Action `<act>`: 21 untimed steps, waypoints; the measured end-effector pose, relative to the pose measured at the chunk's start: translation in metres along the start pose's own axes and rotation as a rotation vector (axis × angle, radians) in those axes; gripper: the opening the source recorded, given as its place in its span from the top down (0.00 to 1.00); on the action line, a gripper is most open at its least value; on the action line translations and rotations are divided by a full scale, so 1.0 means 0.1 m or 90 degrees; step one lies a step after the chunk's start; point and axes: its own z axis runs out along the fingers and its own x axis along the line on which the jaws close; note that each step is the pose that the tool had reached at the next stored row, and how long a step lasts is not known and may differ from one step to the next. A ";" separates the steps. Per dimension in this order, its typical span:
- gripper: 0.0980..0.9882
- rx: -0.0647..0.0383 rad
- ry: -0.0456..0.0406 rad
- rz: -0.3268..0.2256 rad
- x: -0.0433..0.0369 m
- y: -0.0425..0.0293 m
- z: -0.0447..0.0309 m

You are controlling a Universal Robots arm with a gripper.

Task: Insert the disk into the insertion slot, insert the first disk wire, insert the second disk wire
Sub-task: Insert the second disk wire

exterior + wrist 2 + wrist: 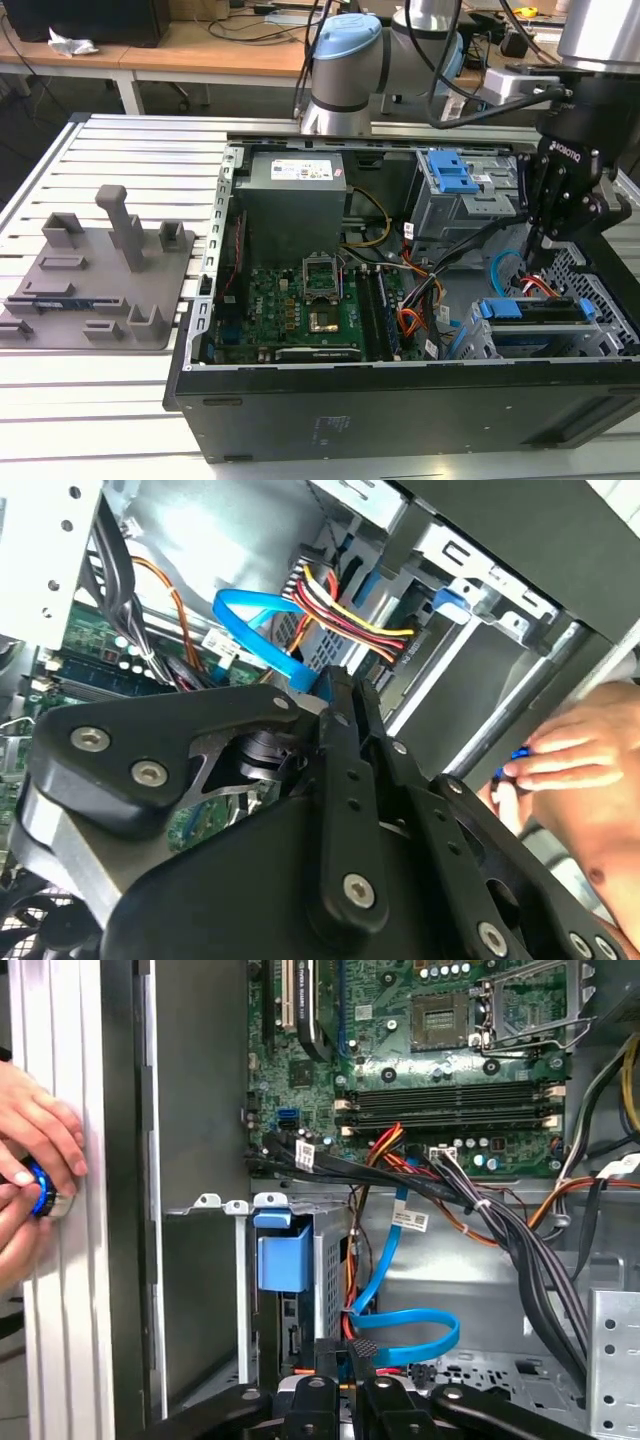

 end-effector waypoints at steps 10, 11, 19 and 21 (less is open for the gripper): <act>0.93 -0.017 -0.0668 -0.003 0.186 -0.056 0.034; 0.93 -0.020 -0.0673 -0.003 0.205 -0.065 0.039; 0.93 -0.021 -0.1216 -0.003 0.418 -0.072 0.107; 0.93 -0.021 -0.1368 -0.003 0.461 -0.072 0.122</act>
